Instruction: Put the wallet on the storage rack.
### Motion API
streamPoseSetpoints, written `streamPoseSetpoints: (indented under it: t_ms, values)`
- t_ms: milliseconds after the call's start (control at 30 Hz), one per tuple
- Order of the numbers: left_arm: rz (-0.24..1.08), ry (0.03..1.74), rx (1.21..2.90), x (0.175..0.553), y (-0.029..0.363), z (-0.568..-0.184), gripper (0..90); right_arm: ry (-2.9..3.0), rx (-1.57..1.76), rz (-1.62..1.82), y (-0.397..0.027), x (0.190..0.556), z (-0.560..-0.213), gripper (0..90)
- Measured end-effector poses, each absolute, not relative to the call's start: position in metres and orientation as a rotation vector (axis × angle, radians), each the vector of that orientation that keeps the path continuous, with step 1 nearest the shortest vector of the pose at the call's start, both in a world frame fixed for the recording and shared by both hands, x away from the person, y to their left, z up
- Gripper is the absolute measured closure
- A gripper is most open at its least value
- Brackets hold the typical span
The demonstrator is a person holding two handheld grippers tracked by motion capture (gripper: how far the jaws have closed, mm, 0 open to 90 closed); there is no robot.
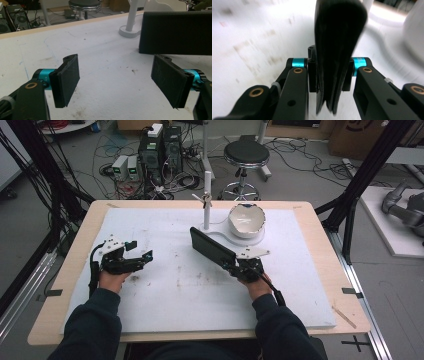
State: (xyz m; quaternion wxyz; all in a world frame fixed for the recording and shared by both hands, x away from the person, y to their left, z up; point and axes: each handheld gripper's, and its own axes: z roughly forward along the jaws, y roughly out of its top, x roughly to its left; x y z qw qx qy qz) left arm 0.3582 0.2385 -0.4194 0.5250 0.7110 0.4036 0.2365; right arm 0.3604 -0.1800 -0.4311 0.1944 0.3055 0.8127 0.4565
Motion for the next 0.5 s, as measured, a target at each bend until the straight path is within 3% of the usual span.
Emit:
streamPoseSetpoints:
  t_ms: [500]
  values:
    - [0.567, 0.962, 1.707, 0.358, 0.238, -0.420, 22.8, 2.094, 0.827, 1.487, -0.214, 0.353, -0.381, 75.4]
